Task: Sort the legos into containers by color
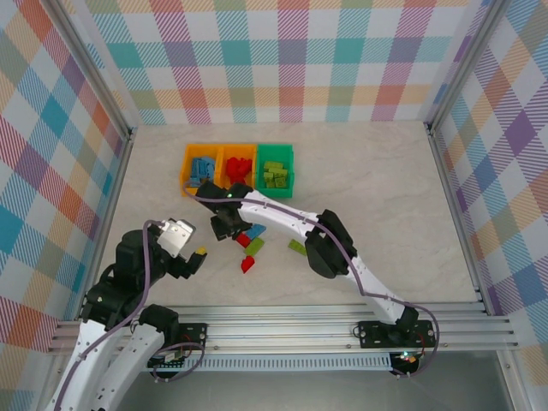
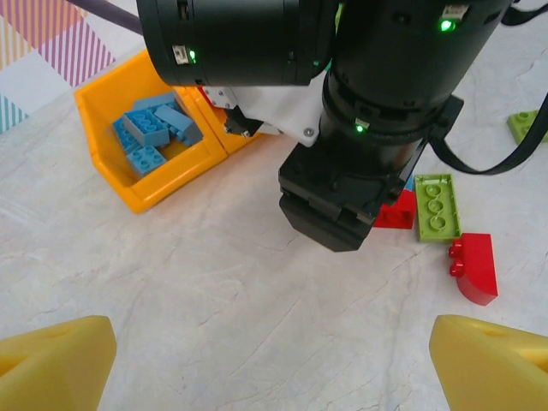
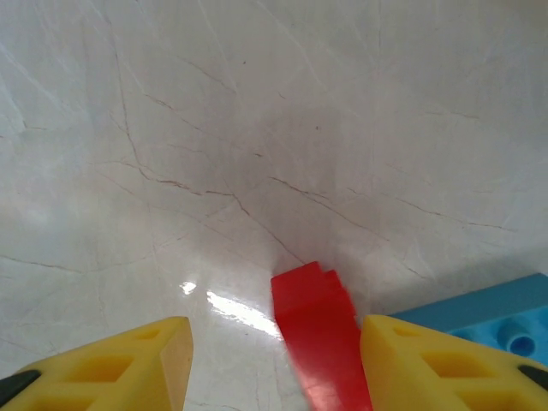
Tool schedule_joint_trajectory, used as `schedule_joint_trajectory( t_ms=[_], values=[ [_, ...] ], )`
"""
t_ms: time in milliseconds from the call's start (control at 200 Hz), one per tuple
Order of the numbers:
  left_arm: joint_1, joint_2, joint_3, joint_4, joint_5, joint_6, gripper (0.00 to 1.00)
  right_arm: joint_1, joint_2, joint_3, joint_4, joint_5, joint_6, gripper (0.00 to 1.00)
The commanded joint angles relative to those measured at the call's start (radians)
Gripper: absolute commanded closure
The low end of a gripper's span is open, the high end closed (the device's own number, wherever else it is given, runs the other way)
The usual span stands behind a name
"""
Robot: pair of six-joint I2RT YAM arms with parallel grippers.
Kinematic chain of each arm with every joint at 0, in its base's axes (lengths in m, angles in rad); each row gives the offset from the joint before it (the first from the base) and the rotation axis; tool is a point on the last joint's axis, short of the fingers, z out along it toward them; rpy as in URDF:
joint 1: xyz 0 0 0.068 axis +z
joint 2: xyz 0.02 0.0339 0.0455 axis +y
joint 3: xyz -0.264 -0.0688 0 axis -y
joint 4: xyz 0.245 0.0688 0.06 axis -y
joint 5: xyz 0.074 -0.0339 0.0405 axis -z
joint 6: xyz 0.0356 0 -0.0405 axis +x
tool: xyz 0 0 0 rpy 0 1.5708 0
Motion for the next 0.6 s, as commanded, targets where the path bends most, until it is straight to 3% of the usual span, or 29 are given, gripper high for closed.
schedule_joint_trajectory(
  t_ms=[0, 115, 205, 510, 595],
  values=[
    [0.015, 0.016, -0.009, 0.023, 0.011, 0.0, 0.05, 0.002, 0.044, 0.02, -0.07, 0.025, -0.044, 0.47],
    [0.026, 0.019, -0.007, 0.025, 0.026, 0.006, 0.05, 0.002, 0.037, 0.017, -0.085, 0.05, -0.044, 0.38],
    [0.029, 0.013, -0.012, 0.029, 0.038, 0.006, 0.05, 0.002, 0.026, -0.005, -0.059, 0.032, -0.071, 0.37],
    [0.042, 0.001, -0.019, 0.036, 0.049, 0.012, 0.04, -0.013, 0.076, 0.077, -0.089, -0.007, -0.103, 0.73],
    [0.046, -0.002, -0.02, 0.04, 0.05, 0.014, 0.05, -0.026, 0.06, 0.128, -0.086, -0.017, -0.126, 0.76]
  ],
)
